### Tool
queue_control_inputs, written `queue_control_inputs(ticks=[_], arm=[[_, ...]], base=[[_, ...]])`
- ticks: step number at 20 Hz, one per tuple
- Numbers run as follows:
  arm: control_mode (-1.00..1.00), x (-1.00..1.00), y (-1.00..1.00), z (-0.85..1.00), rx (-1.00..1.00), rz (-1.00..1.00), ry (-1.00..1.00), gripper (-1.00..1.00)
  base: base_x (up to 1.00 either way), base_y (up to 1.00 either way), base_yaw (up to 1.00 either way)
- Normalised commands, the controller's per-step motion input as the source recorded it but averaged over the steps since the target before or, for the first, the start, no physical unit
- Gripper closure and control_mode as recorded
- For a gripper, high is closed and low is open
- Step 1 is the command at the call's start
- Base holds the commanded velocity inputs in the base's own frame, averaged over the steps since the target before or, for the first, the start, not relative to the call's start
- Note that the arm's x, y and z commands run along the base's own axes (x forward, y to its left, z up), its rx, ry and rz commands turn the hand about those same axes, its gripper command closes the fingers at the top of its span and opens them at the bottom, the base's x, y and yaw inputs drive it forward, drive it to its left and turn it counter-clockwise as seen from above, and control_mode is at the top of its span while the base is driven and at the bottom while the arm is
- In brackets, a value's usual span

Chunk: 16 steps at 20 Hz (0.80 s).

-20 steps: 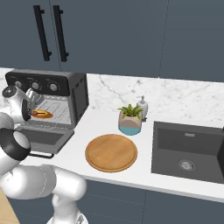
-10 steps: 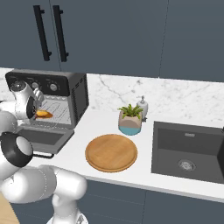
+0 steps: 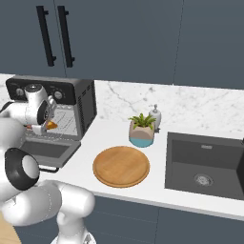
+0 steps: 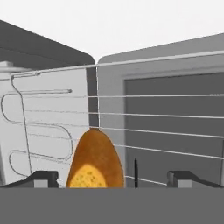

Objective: Pick up the kebab skewer and baguette bread, and place them inside the toaster oven. Close the toaster oven door and start by setting the timer.

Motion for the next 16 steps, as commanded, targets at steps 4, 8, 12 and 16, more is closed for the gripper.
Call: queue_control_inputs(ticks=[4,8,12,16], arm=[[-1.00,-0.43,-0.54,0.00,0.00,0.06,0.04,-1.00],[-1.00,-0.61,-0.21,0.00,-0.01,0.11,0.00,-1.00],[-1.00,-0.52,0.06,0.01,-0.05,0.18,0.00,-1.00],[-1.00,-0.33,0.49,0.12,-0.11,0.27,0.03,-1.00]], base=[[0.00,0.00,0.00],[0.00,0.00,0.00],[0.00,0.00,0.00],[0.00,0.00,0.00]])
